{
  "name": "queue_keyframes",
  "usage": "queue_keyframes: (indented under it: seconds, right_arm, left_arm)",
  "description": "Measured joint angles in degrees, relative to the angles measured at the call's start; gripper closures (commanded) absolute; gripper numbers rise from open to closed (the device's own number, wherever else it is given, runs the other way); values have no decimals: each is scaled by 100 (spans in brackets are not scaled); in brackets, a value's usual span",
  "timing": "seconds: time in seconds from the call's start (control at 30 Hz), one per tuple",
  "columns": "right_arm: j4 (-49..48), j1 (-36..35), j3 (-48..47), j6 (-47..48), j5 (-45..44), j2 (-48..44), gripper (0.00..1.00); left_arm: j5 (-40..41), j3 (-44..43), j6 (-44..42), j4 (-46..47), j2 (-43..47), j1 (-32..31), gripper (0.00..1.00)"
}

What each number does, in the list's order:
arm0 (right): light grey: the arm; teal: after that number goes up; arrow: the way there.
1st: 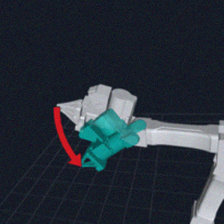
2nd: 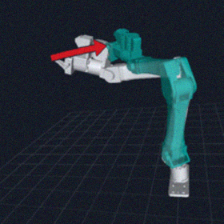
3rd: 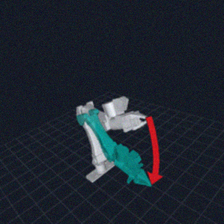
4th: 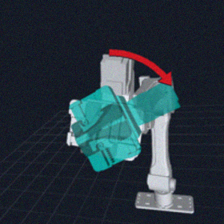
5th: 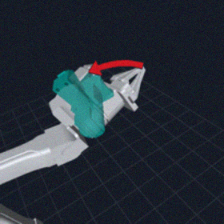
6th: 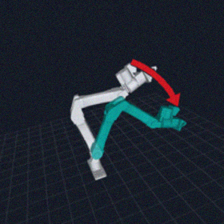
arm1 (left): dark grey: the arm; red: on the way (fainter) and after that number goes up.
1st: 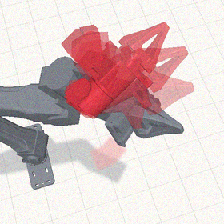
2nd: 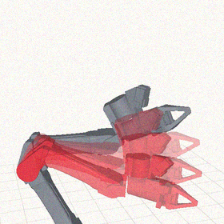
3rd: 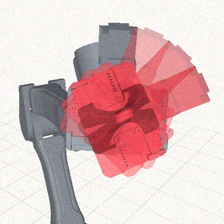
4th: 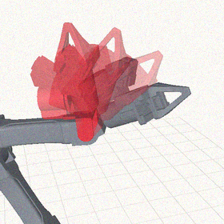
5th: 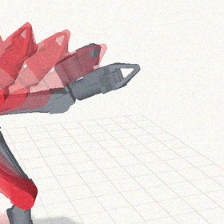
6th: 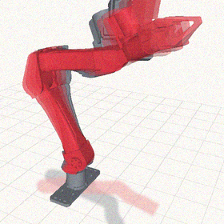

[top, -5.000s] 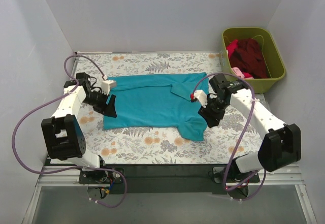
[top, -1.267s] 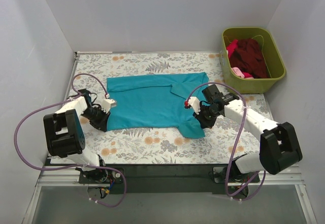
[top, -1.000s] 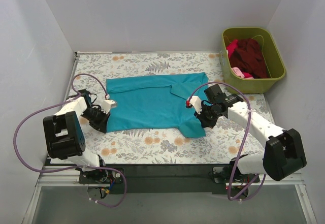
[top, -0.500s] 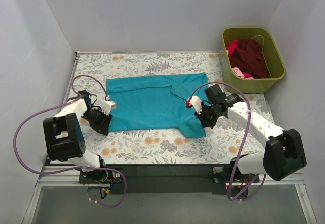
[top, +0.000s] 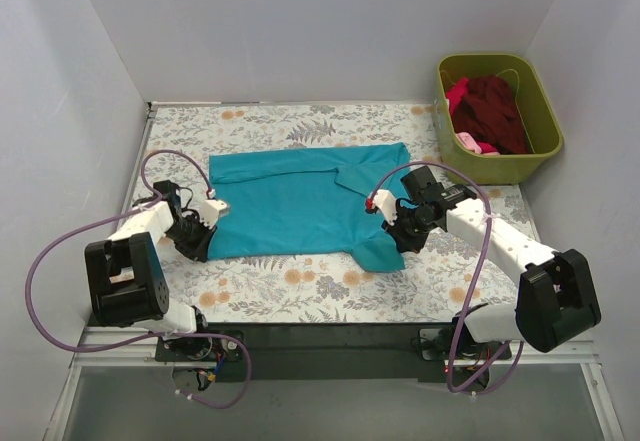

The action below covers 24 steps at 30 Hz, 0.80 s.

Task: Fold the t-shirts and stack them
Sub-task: Fold the tshirt

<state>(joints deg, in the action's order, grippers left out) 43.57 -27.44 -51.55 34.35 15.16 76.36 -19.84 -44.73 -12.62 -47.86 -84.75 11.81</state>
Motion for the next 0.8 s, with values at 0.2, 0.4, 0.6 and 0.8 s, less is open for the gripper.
queue_keyframes:
  seconds: [0.2, 0.4, 0.6, 0.8]
  right_arm:
    - [4, 0, 0, -2, 0, -20, 99]
    - [96, 15, 0, 2, -4, -452, 99]
    - [173, 181, -35, 39, -28, -612, 99]
    - [223, 321, -313, 85, -44, -492, 99]
  left_arm:
    - [44, -44, -28, -81, 7, -4, 100]
    - [33, -372, -52, -614, -2, -4, 100]
    - [-44, -857, -44, -855, 0, -4, 100]
    - [-136, -1134, -15, -992, -66, -4, 100]
